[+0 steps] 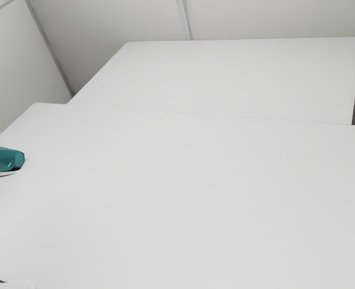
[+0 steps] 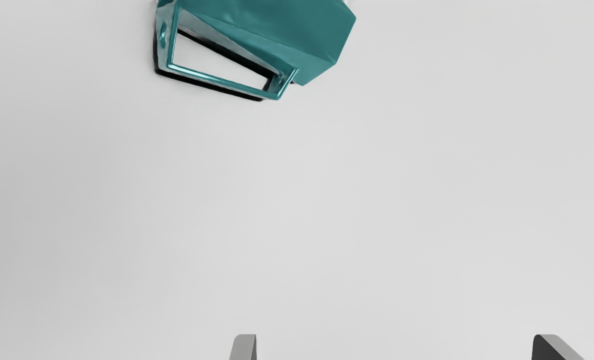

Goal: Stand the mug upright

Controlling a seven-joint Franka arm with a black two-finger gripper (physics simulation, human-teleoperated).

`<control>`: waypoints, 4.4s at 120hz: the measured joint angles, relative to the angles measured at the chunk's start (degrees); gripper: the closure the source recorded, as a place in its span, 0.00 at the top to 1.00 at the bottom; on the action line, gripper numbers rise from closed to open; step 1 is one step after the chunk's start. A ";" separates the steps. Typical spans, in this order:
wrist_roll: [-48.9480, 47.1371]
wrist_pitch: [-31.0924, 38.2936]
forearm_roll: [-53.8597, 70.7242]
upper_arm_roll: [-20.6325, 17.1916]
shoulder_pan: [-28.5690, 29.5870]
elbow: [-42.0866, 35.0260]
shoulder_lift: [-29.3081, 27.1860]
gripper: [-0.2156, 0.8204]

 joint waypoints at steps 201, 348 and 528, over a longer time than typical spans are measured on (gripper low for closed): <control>43.10 5.11 -30.67 -7.91 12.37 22.48 30.55 0.79; 45.10 6.64 -30.25 -11.34 9.43 16.57 30.28 0.47; -17.26 29.25 29.25 -12.15 -50.82 -42.63 -28.54 0.03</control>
